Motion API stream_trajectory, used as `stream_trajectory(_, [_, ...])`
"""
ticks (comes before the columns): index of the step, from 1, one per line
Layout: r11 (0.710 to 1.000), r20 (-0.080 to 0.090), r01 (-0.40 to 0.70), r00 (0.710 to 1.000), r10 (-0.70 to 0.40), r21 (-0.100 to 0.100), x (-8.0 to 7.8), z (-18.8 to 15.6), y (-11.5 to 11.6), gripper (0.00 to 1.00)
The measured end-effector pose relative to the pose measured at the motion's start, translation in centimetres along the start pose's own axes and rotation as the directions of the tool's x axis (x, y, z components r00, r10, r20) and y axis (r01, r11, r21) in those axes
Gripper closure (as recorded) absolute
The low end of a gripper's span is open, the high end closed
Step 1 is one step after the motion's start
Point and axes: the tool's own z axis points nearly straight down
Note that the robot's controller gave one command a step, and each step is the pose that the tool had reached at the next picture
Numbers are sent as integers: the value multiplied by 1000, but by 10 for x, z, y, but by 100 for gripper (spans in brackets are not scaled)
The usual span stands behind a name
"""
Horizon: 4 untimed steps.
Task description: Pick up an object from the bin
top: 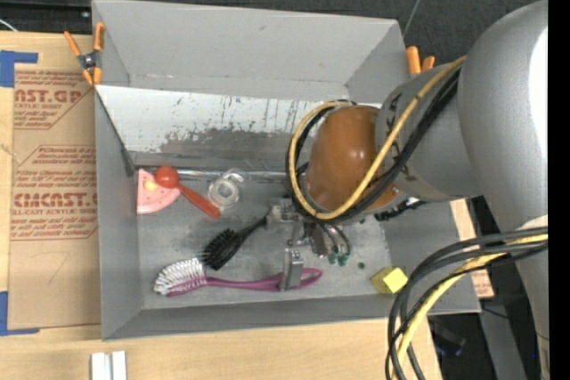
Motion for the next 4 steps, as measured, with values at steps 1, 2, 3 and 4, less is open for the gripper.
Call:
stream_trajectory(1, [997, 4, 77, 997, -77, 3, 20, 0, -4, 0])
stream_trajectory(2, [859, 11, 512, 859, -512, 4, 18, 0, -13, 0])
stream_trajectory(3, [765, 5, 644, 765, -644, 5, 16, 1, 14, 0])
stream_trajectory(4, [807, 6, 591, 807, -591, 5, 16, 1, 19, 0])
